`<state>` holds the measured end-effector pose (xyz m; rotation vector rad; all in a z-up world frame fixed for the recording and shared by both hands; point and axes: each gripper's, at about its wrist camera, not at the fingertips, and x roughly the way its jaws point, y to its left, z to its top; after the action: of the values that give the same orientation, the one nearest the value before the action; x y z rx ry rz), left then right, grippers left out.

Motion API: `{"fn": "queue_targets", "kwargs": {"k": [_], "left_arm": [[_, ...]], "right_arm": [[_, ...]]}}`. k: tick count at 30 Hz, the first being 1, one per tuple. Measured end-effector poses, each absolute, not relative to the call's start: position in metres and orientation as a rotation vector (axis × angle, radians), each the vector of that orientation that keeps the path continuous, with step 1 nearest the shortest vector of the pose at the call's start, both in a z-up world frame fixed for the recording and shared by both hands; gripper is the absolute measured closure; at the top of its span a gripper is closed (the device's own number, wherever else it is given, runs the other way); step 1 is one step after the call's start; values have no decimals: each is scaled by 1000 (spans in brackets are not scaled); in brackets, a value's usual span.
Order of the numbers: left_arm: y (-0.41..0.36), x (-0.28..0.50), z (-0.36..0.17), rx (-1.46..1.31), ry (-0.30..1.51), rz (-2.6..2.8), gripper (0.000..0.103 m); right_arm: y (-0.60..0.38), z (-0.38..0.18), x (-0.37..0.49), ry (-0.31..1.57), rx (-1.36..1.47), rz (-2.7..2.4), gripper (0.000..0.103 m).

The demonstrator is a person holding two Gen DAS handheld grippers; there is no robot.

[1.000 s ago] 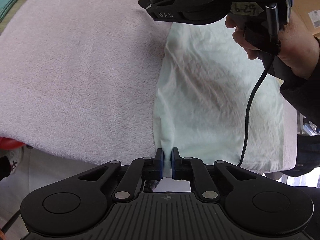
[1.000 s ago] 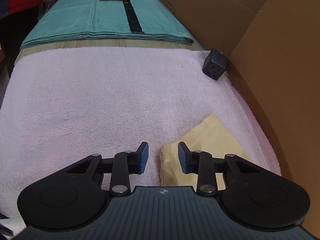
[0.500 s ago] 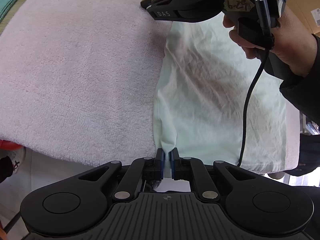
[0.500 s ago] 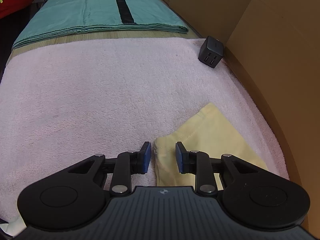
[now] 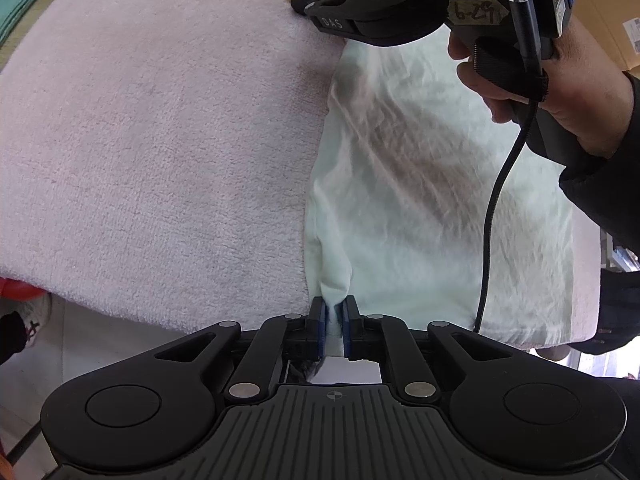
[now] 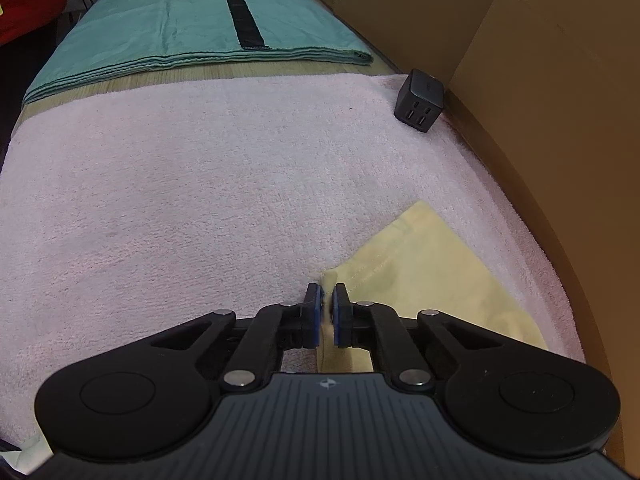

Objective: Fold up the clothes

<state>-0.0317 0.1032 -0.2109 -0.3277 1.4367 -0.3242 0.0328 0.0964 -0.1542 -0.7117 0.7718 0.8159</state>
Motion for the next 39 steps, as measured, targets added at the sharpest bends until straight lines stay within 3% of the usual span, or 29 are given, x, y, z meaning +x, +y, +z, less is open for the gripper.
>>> {"fn": "queue_targets", "kwargs": {"k": [11,25,39], "left_arm": [[102,-30,-212,-336,1442,-313,103],[88,-27,-184,-253,1375,-329,103],[14,-18,-164,-49,1382,-563,103]], "right_arm": [[77,-145,45,799,-568,753,99],[-11,-117,47,740,-251,517,99],[-97,-137,34,829,-11,271,96]]}}
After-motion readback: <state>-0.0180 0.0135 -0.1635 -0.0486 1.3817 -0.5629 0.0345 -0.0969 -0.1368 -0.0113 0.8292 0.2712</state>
